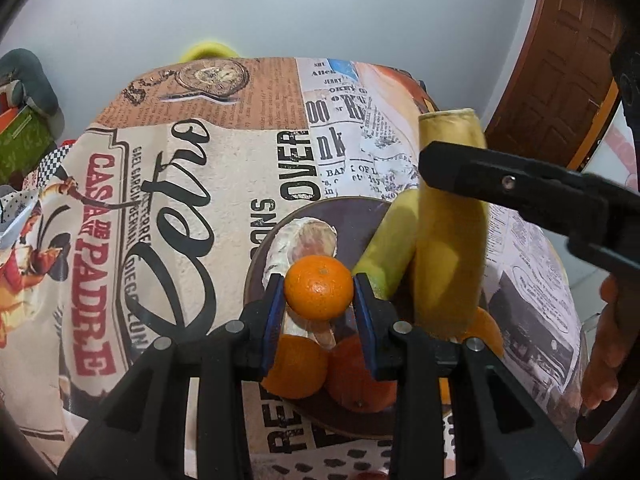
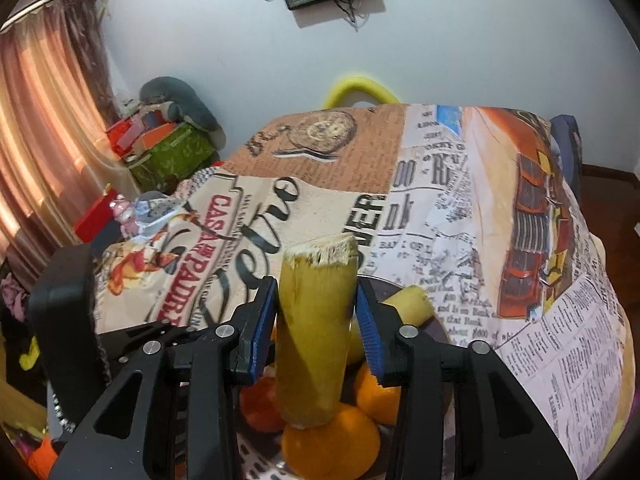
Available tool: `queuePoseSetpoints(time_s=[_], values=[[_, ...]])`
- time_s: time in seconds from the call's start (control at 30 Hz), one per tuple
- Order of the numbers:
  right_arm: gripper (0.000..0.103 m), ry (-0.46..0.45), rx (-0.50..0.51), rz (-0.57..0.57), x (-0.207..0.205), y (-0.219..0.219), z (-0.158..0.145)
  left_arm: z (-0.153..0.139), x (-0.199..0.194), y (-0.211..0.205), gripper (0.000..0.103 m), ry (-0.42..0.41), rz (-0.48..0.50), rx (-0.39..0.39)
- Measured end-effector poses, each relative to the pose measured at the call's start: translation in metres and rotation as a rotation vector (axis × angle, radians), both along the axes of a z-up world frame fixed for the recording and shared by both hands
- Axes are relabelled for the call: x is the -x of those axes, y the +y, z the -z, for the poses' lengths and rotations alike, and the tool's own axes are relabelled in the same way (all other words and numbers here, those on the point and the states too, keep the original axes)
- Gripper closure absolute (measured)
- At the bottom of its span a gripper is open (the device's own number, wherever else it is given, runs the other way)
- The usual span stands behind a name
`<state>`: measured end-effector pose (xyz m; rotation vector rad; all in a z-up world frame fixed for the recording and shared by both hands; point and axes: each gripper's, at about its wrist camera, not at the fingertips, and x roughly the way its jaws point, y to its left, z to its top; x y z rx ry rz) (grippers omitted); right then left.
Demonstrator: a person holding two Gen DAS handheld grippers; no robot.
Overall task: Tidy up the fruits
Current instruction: 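Lower the squash onto the plate with the right tool while the left tool sets the tangerine there, then open both tools and move them back toward the dark red dates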
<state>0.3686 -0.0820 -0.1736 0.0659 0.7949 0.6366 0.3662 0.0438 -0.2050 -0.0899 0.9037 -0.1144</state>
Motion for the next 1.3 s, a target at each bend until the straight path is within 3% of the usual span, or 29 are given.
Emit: queuePoseSetpoints(time_s=[0.27,0.47,0.67,0.97,1.1,1.3], values=[[0.062,0.074,-0.015,-0.041,-0.002,-0.005,0.022,0.005,-0.004,0.000,0.069,0.012,-0.002,0.009],[0.062,0.035,0.036,-0.023,0.012,0.002,0.025,0.000,0.000,0.000,0.063,0.005,-0.009,0.002],[0.062,0.004,0.029,0.002,0.031,-0.014,0.011,-0.015,0.015,0.004,0.061,-0.016,-0.019,0.014],[0.062,-0.074,0.067,0.040,0.073,-0.041,-0.021,-0.061,0.062,-0.005,0.058,-0.099,-0.004,-0.003],[0.055,-0.099,0.067,0.053,0.093,-0.047,-0.032,-0.078,0.085,-0.007,0.046,-0.141,-0.013,-0.022],[0.054,-0.123,0.094,0.061,0.117,-0.053,-0.039,-0.090,0.114,-0.007,0.035,-0.152,-0.028,-0.026]])
